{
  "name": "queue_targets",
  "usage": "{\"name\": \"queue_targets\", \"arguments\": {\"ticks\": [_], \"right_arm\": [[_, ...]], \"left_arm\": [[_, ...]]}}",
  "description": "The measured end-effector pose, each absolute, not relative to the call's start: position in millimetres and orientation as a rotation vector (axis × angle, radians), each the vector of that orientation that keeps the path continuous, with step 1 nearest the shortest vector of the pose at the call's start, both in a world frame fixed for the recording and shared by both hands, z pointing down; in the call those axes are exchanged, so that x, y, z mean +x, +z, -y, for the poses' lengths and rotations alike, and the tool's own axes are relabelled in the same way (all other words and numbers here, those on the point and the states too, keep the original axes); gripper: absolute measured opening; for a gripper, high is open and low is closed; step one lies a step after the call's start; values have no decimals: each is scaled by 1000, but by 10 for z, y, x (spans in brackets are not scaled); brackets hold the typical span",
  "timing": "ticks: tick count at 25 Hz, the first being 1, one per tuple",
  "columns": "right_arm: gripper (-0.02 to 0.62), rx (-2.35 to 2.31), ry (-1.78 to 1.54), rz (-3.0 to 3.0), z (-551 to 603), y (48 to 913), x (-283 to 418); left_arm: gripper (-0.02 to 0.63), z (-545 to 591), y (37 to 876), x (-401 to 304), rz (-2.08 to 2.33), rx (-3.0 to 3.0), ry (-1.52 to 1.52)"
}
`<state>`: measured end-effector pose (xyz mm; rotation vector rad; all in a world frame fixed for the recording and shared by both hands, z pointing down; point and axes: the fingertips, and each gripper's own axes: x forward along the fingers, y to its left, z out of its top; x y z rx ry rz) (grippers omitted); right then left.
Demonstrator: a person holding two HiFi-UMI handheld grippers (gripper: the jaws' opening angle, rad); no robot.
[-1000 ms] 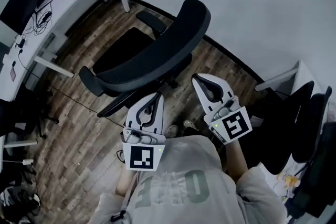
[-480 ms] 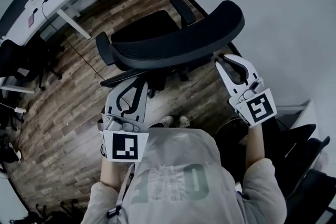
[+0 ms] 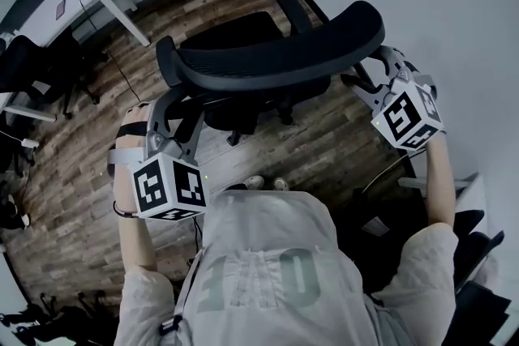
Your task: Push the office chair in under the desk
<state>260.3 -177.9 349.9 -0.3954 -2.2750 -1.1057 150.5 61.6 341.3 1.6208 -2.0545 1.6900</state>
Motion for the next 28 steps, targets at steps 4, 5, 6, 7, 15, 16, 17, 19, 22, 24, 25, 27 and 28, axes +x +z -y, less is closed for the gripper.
{"name": "queue_targets", "arguments": {"ticks": [4,5,6,7,15,16,17,19,22,24,25,27,28], "right_arm": [[215,-460,-1302,2067,1801,3647,2536],[215,-470,-1329,2040,1803,3665,2510],[215,-477,-1352,2016,1810,3684,2488],[215,-484,-1372,1992,1819,3708,2474],[132,-524,-1503,1902,1760,3781,2406],[132,-525,-1509,1897,1744,3770,2393],[132,-527,-1515,1891,1726,3766,2384],[130,-537,-1522,1882,1705,3776,2372],[130,-547,-1512,1880,1731,3794,2375],[130,-545,-1506,1880,1746,3792,2380],[129,-543,-1504,1881,1745,3786,2375],[129,-540,-1506,1887,1731,3775,2358],[129,-539,-1505,1892,1728,3770,2351]], "left_arm": [[166,-530,3413,1587,1961,1604,1819],[166,-508,3413,1602,1955,1600,1837],[166,-490,3414,1610,1951,1592,1855],[165,-477,3415,1612,1948,1581,1872],[155,-375,3481,1694,1862,1562,1932],[155,-351,3509,1696,1843,1558,1946],[155,-334,3541,1691,1817,1549,1955],[152,-321,3596,1678,1761,1520,1955],[123,-289,3668,1682,1697,1461,1956],[110,-271,3685,1687,1673,1420,1982],[110,-270,3682,1682,1668,1402,1992],[112,-276,3674,1664,1675,1372,1999],[112,-277,3671,1655,1686,1357,2000]]}}
